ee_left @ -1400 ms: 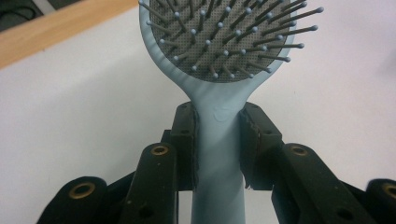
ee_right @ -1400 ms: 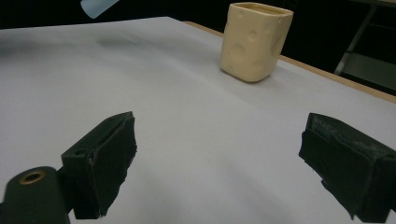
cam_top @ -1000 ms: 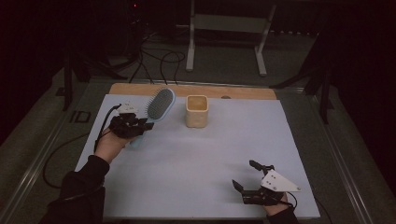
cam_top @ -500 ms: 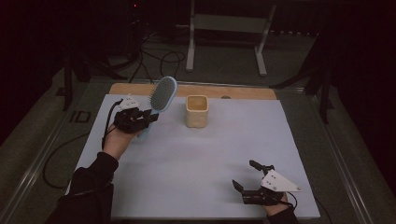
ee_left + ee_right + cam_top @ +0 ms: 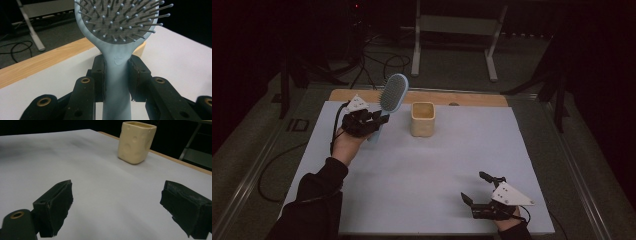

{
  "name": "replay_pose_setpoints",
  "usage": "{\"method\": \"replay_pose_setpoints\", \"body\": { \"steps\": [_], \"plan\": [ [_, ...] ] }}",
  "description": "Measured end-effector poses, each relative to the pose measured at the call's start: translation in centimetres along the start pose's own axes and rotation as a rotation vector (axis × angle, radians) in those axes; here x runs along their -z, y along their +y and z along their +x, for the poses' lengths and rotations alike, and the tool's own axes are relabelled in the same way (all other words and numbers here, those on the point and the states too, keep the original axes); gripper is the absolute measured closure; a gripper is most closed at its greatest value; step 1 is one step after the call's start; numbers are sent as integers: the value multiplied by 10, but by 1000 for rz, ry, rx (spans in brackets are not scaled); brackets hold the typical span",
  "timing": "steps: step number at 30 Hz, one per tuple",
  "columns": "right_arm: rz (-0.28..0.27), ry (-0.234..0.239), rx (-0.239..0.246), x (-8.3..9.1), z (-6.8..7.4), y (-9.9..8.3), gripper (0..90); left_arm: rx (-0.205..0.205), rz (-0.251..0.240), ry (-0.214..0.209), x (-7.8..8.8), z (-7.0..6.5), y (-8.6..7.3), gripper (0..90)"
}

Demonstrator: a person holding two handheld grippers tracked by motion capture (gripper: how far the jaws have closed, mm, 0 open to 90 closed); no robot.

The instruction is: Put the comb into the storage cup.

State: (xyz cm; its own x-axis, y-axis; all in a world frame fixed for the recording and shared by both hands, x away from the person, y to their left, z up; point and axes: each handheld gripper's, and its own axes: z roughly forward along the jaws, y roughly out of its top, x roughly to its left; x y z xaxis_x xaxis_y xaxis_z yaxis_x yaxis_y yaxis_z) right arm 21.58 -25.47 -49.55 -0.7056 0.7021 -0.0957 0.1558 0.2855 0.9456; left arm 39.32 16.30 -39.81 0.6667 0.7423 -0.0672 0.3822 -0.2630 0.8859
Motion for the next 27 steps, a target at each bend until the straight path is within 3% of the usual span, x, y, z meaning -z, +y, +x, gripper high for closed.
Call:
{"method": "replay_pose_setpoints", "body": {
  "steps": [11, 27],
  "plan": [
    [1, -2, 1, 0, 0, 0, 101, 21, -37, -21, -14, -4, 14, 698],
    [-3, -2, -4, 1, -1, 0, 100, 14, -85, -54, -39, -13, 37, 698]
  ]
}}
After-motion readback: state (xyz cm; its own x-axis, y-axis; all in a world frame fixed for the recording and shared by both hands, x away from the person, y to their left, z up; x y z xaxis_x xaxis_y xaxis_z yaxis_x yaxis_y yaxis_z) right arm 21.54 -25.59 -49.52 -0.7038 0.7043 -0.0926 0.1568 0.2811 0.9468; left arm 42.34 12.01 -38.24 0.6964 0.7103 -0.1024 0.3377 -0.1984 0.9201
